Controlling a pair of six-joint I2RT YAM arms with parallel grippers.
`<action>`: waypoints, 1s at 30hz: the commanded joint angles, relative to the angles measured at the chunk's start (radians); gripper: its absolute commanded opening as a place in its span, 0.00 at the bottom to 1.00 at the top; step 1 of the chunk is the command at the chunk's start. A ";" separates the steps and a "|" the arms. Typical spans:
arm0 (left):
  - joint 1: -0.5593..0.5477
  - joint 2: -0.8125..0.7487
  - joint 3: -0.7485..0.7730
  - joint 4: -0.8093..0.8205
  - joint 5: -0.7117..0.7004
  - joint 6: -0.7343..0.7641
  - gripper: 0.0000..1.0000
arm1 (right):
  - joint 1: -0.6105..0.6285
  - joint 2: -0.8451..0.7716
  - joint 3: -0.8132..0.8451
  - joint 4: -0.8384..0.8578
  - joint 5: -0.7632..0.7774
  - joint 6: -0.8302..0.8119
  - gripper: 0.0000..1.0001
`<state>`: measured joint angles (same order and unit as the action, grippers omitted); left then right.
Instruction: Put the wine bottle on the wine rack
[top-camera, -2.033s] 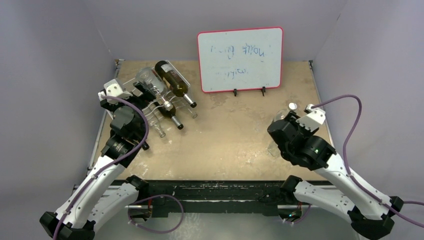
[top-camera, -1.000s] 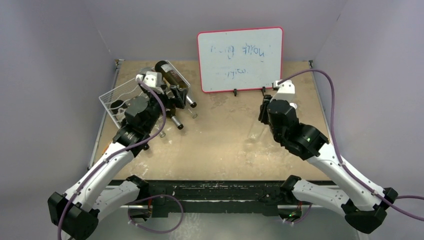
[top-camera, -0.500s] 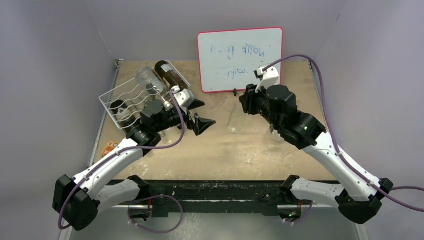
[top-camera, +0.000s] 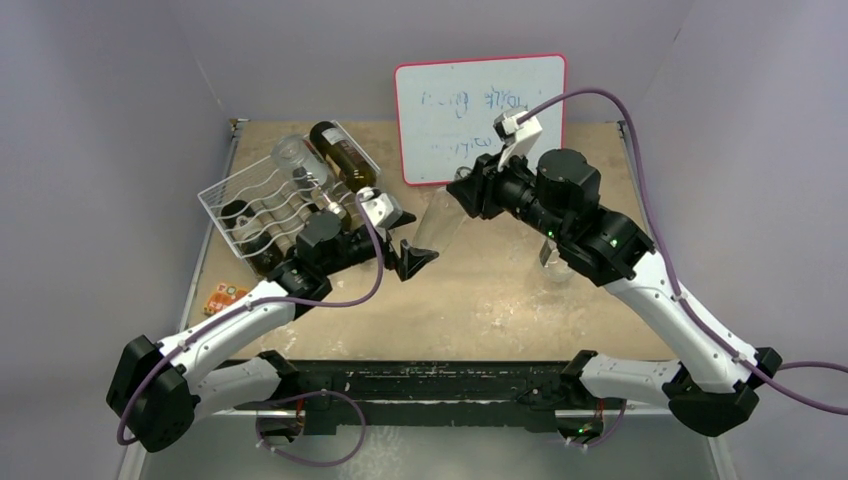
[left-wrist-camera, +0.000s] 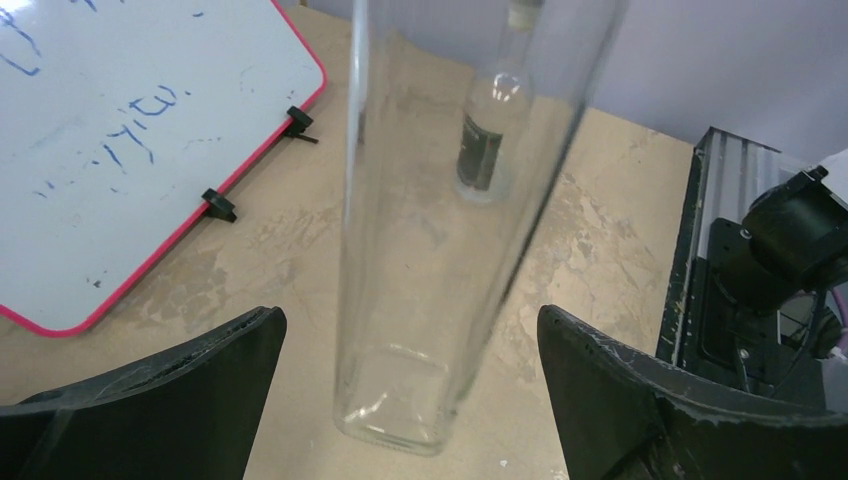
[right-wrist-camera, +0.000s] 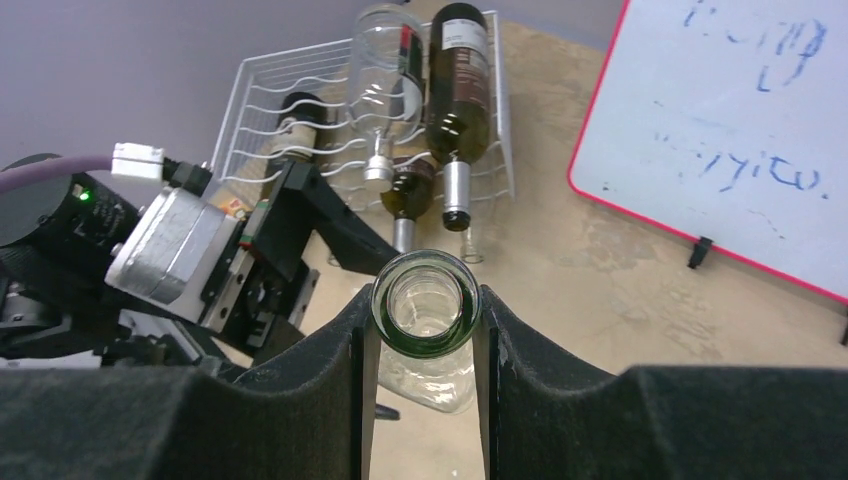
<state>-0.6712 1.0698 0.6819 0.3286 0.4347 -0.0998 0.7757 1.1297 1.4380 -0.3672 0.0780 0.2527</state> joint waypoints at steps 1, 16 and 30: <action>-0.005 -0.018 0.006 0.084 -0.052 0.018 0.98 | -0.003 -0.008 0.082 0.126 -0.121 0.012 0.00; -0.004 -0.051 0.002 0.097 0.096 0.046 0.67 | -0.003 -0.031 0.054 0.184 -0.289 0.043 0.00; -0.017 -0.150 0.046 -0.229 -0.085 0.409 0.00 | -0.003 -0.046 0.070 -0.032 -0.185 -0.066 0.73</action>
<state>-0.6765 0.9630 0.6754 0.1871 0.4526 0.1143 0.7719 1.1263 1.4548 -0.3473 -0.1890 0.2443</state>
